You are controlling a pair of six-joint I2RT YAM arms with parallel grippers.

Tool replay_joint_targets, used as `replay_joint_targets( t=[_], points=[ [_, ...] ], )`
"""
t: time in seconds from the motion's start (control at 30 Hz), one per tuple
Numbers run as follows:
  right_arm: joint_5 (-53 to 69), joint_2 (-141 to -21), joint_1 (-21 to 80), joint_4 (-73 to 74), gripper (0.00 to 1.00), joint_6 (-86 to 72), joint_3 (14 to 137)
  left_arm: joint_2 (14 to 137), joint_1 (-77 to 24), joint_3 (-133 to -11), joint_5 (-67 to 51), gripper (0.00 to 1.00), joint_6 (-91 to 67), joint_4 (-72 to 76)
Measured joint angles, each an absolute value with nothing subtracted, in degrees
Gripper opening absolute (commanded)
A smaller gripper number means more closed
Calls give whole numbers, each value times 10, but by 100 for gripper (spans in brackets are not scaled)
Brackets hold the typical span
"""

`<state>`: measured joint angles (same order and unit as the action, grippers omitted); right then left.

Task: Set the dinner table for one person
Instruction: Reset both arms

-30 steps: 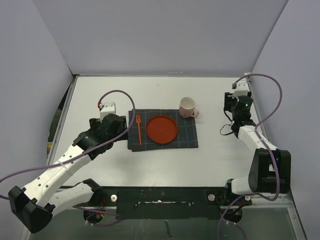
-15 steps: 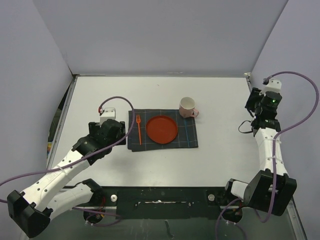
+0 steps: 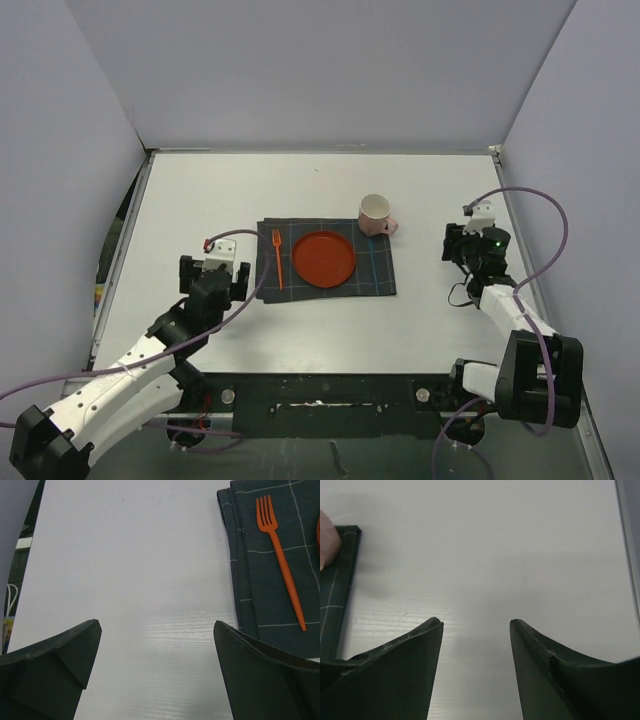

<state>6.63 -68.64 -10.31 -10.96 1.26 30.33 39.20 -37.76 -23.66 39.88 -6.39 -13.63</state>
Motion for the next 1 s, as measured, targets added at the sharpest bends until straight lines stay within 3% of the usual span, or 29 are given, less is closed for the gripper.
replay_joint_targets(
  t=[0.27,0.53,1.0],
  points=[
    [58,-683,-63,-257,57,0,196,469,-378,-241,410,97,-12,-57],
    [54,-731,-57,-376,56,-1,164,509,-357,-234,402,98,52,48],
    [10,-933,32,-616,54,37,116,639,-169,-189,240,95,81,263]
  ],
)
